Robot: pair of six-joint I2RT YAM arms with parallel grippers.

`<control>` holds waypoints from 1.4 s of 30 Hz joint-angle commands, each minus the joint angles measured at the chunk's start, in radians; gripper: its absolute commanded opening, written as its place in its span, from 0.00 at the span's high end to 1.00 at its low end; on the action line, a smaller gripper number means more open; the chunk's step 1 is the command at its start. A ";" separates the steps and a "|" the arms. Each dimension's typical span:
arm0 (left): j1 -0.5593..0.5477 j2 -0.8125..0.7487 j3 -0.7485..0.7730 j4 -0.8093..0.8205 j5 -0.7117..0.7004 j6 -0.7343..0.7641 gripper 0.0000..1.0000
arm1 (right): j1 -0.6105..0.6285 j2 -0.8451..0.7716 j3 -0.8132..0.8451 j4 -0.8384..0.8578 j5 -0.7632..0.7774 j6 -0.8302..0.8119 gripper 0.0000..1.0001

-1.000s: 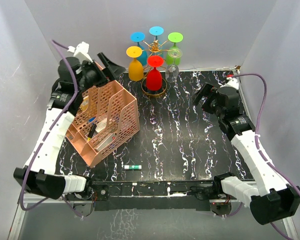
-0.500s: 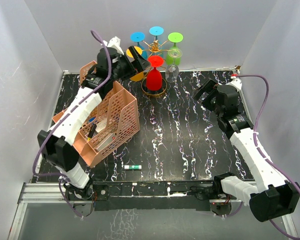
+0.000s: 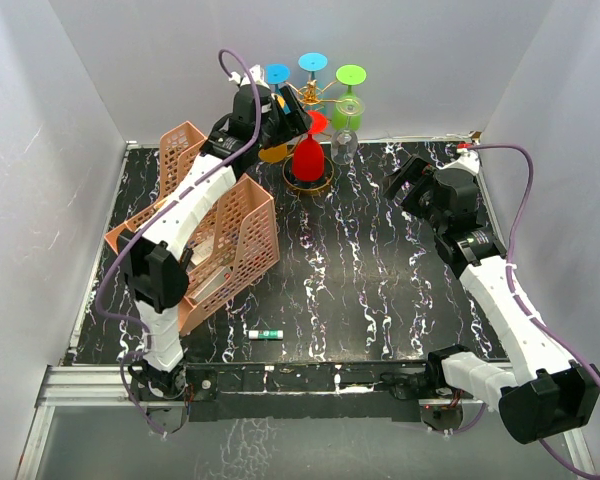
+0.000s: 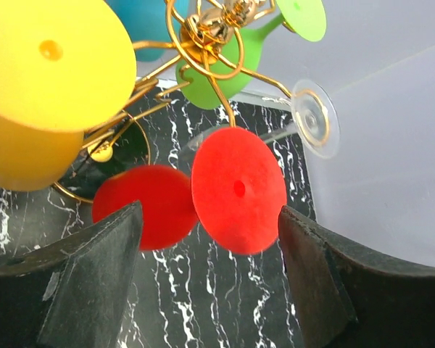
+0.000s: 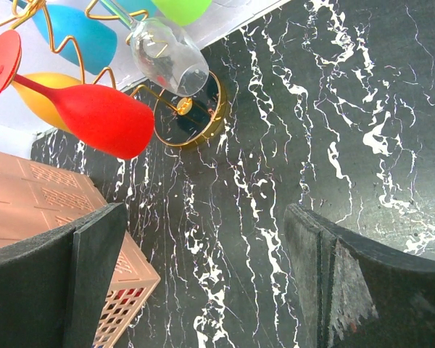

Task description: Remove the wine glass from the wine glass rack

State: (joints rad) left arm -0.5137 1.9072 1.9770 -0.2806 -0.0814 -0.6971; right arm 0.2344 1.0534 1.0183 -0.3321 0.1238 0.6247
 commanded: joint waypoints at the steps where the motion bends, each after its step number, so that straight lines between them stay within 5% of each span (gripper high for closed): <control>1: -0.002 0.038 0.090 -0.020 -0.041 0.027 0.28 | 0.004 -0.006 0.003 0.067 0.011 -0.020 0.02; 42: -0.006 0.111 0.203 -0.076 -0.063 0.034 0.88 | 0.004 0.000 0.004 0.070 0.029 -0.008 0.01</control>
State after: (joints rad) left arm -0.5156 2.0277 2.1582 -0.3183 -0.1333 -0.6670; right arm 0.2356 1.0691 1.0180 -0.3298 0.1329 0.6220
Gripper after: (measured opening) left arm 0.138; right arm 0.985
